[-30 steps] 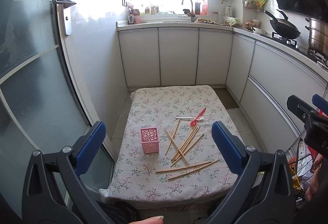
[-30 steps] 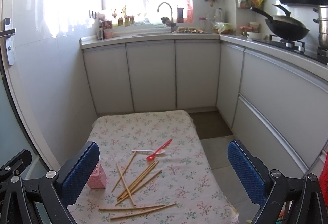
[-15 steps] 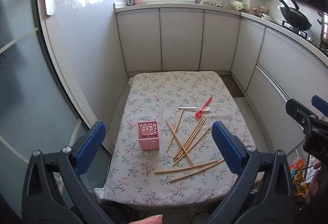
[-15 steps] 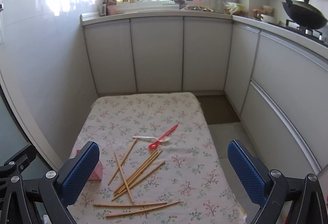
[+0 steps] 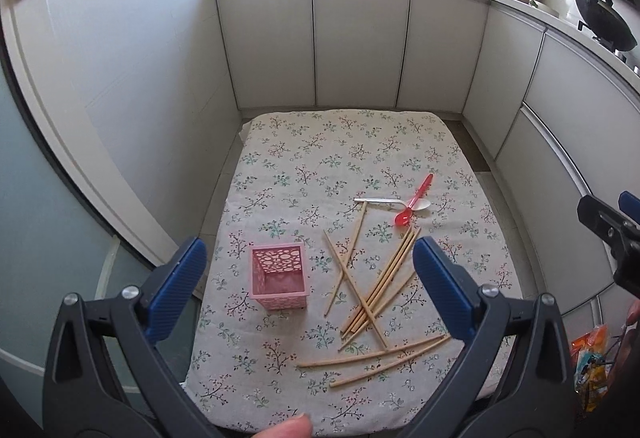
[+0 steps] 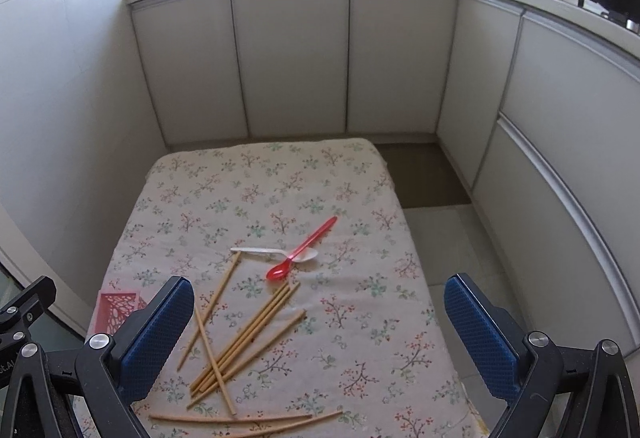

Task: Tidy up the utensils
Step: 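Move the left tool over the chopsticks and close on one chopstick, then lift the chopstick with the left tool and lower it into the pink holder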

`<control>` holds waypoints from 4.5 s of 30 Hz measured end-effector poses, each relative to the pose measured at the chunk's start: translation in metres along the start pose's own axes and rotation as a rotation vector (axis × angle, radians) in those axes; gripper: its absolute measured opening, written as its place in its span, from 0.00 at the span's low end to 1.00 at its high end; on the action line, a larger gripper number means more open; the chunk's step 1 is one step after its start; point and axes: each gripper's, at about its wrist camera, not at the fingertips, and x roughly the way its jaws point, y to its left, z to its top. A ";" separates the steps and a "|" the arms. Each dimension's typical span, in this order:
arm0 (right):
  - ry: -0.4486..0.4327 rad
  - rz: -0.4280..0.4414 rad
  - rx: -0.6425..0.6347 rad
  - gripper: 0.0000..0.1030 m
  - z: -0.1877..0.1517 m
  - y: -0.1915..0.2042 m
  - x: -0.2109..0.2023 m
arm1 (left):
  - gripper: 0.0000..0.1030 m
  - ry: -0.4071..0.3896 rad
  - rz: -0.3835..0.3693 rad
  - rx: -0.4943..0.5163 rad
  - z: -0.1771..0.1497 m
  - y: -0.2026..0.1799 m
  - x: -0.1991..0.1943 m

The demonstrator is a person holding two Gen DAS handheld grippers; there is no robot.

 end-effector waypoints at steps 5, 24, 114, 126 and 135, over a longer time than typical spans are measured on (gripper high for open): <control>0.055 -0.001 0.003 1.00 0.007 0.000 0.042 | 0.99 0.078 -0.036 0.024 0.004 -0.006 0.038; 0.356 0.058 0.038 1.00 0.001 -0.016 0.211 | 0.85 0.443 -0.104 -0.020 0.008 -0.025 0.229; 0.037 0.395 0.122 0.07 0.018 0.034 0.177 | 0.05 -0.217 -0.348 -0.125 0.035 0.072 0.027; -0.196 0.615 0.142 0.07 0.043 0.062 0.091 | 0.05 -0.305 -0.165 -0.007 0.044 0.082 0.018; -0.128 0.633 0.057 0.08 0.018 0.119 0.134 | 0.05 -0.124 -0.141 0.061 0.036 0.072 0.086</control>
